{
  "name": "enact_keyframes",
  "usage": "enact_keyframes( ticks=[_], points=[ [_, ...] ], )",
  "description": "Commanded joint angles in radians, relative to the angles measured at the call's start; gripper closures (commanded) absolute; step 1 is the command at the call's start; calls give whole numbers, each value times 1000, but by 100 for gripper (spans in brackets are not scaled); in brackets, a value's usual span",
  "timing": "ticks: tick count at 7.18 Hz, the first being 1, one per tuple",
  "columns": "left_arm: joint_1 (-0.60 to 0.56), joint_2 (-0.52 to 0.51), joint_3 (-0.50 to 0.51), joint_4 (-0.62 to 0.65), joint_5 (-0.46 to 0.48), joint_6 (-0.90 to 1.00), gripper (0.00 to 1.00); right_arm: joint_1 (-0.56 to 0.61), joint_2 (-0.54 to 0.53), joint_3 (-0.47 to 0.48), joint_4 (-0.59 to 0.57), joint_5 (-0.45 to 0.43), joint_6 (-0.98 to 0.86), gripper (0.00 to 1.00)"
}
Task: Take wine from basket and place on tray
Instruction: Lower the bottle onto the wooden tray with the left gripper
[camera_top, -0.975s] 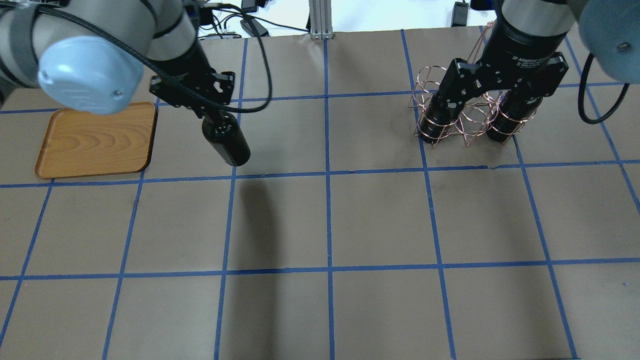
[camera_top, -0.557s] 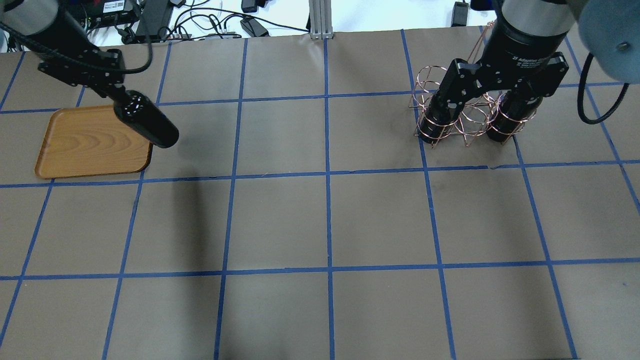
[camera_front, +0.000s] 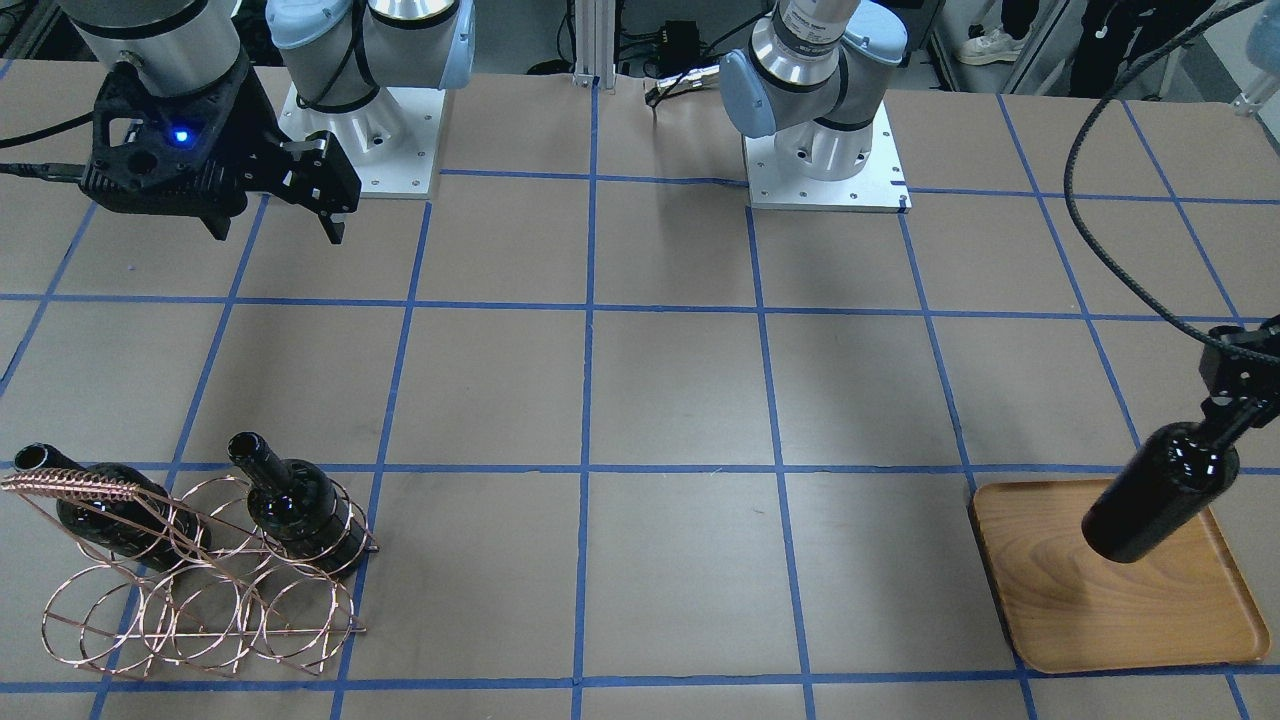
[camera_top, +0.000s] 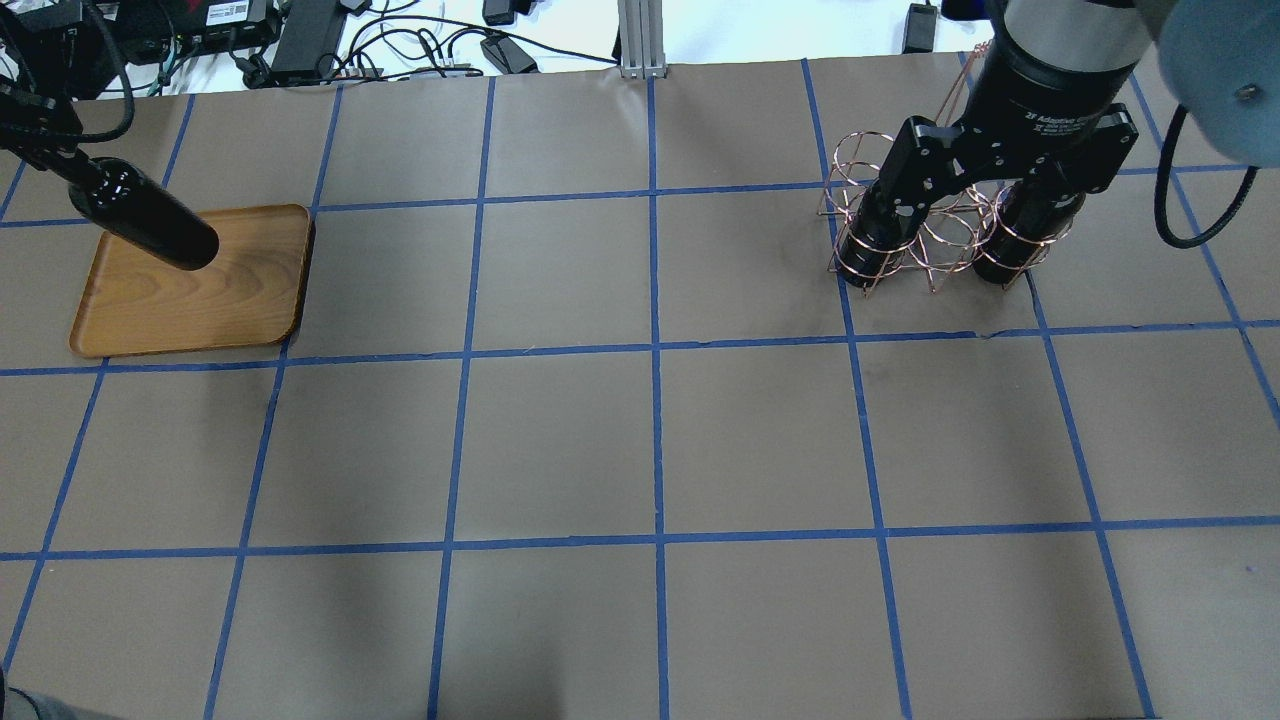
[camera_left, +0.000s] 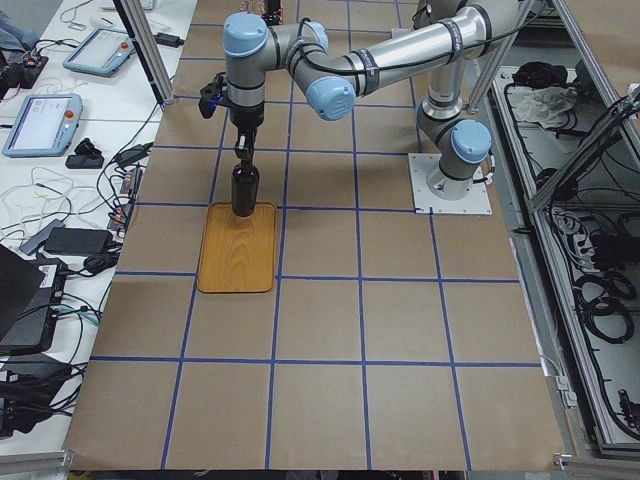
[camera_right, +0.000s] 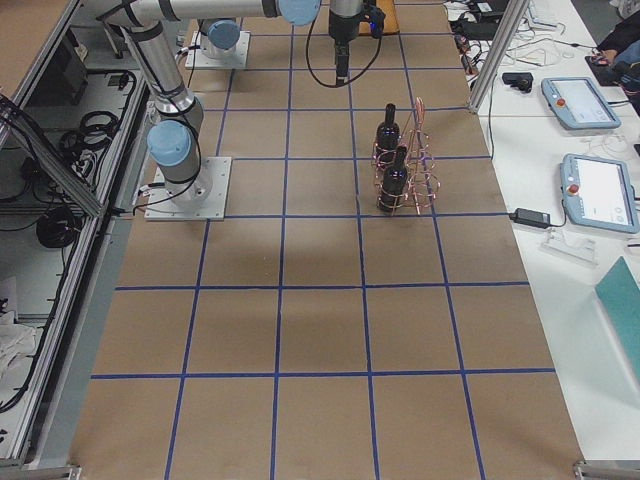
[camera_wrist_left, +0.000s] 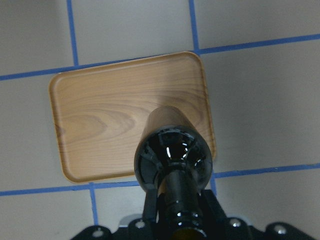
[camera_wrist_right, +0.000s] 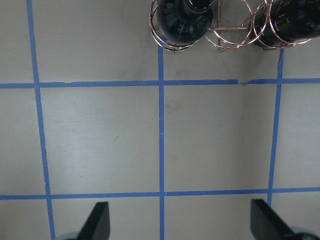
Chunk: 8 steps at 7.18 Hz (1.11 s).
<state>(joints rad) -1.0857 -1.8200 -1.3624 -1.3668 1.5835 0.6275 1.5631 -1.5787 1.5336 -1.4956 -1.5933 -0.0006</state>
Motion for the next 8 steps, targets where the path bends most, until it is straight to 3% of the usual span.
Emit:
enact_keyframes(
  ticks=[1, 8],
  points=[
    [83, -53, 26, 0, 4, 124, 93, 0, -1, 0, 2, -2, -1, 0],
    [112, -76, -24, 18, -4, 184, 93, 0, -1, 0, -2, -23, -2, 0]
  ],
)
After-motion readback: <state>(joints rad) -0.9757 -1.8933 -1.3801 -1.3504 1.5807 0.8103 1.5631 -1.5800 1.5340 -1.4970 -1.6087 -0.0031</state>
